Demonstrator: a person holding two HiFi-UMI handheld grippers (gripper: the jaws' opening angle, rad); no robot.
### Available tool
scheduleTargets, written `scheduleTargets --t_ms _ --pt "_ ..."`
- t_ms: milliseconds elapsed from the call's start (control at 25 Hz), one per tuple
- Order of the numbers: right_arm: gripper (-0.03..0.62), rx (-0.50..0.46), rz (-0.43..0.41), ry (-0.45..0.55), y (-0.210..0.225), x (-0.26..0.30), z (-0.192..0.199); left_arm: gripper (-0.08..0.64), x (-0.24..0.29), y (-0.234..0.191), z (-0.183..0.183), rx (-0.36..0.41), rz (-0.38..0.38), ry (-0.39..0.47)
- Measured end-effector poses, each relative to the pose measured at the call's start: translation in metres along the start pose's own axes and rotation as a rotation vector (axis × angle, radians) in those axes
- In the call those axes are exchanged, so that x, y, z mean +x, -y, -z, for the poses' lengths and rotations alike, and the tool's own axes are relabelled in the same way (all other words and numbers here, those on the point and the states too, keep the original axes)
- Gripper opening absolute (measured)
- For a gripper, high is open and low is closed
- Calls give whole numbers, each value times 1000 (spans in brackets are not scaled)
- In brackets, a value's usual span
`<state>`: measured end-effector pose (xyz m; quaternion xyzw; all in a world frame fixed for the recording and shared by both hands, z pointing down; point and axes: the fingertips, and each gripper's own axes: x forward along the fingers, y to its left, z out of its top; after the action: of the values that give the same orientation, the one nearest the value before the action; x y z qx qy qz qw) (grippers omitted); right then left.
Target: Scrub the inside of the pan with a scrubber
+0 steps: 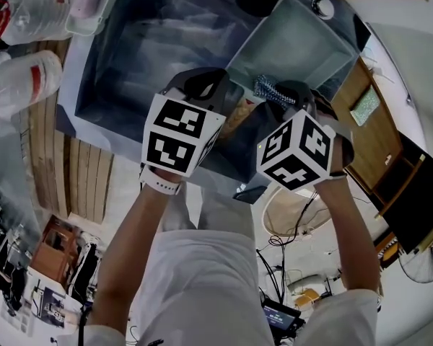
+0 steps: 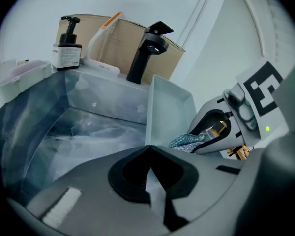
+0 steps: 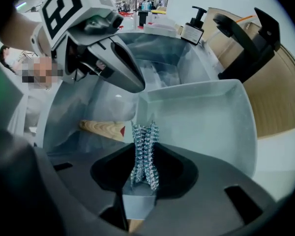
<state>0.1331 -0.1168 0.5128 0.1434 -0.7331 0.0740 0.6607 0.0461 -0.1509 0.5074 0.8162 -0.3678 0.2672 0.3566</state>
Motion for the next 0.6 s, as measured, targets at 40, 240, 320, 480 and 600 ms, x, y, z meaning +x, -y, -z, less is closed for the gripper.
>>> scheduleTargets --t_ms 40,240,320,480,600 --pt "110 7 1 -3 -2 1 0 3 0 -3 1 -5 -6 1" --pt "112 49 17 -3 -3 2 -4 3 3 -10 8 -8 8 -20" --pt "112 52 16 5 -3 2 -9 3 5 -9 9 -3 17 -24" --pt "112 47 10 21 -2 4 -23 3 5 -8 9 1 33 -25" --pt "112 43 1 32 0 5 -34 3 5 -8 9 10 43 -26"
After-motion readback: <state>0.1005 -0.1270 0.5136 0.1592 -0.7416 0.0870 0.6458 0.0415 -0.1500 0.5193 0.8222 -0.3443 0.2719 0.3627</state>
